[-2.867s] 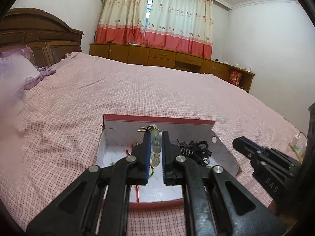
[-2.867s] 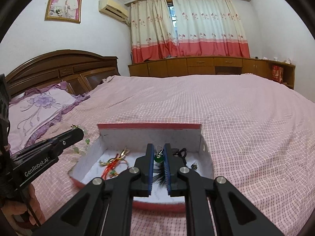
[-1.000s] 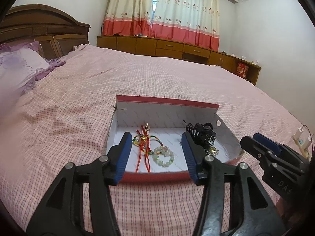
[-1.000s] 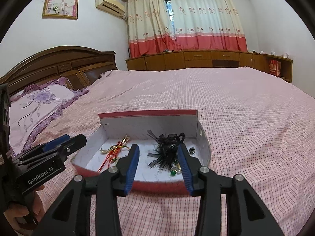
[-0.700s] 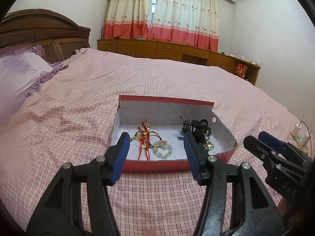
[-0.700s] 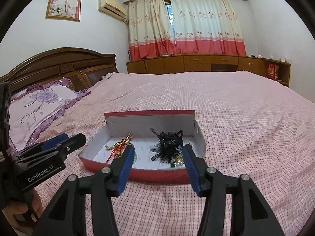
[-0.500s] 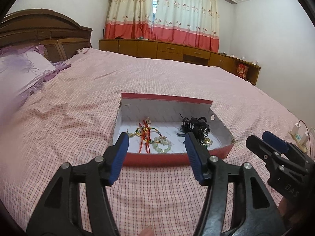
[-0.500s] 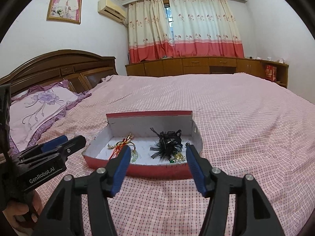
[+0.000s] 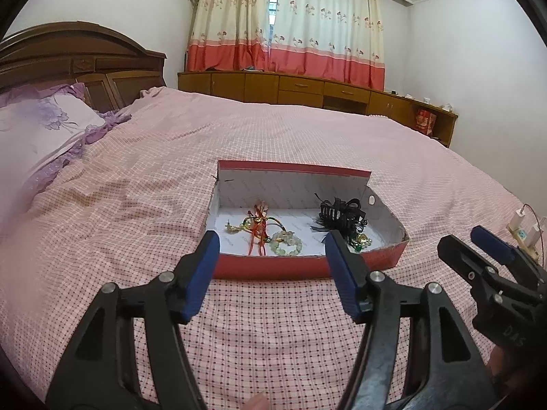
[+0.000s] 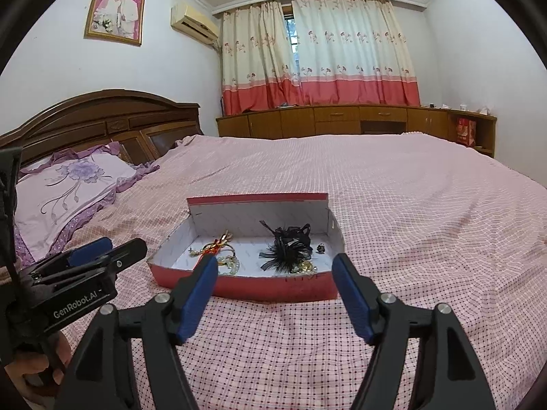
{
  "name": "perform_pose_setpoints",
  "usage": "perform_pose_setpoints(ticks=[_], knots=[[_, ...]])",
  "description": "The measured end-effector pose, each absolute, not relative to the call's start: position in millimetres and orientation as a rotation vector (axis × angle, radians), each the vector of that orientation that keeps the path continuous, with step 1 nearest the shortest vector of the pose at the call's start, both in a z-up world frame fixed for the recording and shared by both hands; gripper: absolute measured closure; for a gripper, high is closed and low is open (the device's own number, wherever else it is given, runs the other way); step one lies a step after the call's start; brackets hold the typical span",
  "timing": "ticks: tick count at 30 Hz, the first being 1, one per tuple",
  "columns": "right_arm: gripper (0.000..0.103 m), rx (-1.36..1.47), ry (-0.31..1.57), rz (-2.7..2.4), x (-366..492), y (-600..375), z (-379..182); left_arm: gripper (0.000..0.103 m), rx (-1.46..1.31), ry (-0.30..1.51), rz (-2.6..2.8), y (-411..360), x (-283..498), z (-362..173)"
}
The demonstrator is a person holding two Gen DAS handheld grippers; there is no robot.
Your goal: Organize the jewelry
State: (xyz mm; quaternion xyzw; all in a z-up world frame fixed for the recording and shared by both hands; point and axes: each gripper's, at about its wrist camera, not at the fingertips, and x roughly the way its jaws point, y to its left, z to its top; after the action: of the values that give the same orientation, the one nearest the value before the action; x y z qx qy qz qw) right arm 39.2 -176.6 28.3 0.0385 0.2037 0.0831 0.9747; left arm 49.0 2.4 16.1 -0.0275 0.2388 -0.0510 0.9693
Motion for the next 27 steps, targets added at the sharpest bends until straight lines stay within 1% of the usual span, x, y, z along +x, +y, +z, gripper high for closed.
perform_pose_setpoints(ticks=[2,3,4,5,7,13,27], knots=[[0.023,0.076,0.404,0.152,37.5,-177.1,28.7,0.037,-0.05,0.479,-0.097,2.2,48.8,16.1],[0.019,0.075,0.401,0.144,36.9,-177.8,28.9,0.031,-0.049,0.477,-0.095,2.1,48.7,16.3],[0.017,0.074,0.399,0.138,36.3,-178.5,28.9,0.027,-0.046,0.473,-0.089,2.1,48.7,16.1],[0.015,0.073,0.397,0.133,36.2,-179.1,29.0,0.026,-0.043,0.47,-0.084,2.0,48.6,16.1],[0.009,0.074,0.396,0.124,36.1,-180.5,28.9,0.025,-0.04,0.467,-0.075,1.9,48.9,15.8],[0.001,0.079,0.398,0.097,37.9,-184.2,25.7,0.022,-0.038,0.468,-0.055,3.2,49.9,13.0],[0.001,0.066,0.383,0.091,36.9,-180.6,20.2,0.022,-0.053,0.455,-0.047,6.2,49.5,10.2]])
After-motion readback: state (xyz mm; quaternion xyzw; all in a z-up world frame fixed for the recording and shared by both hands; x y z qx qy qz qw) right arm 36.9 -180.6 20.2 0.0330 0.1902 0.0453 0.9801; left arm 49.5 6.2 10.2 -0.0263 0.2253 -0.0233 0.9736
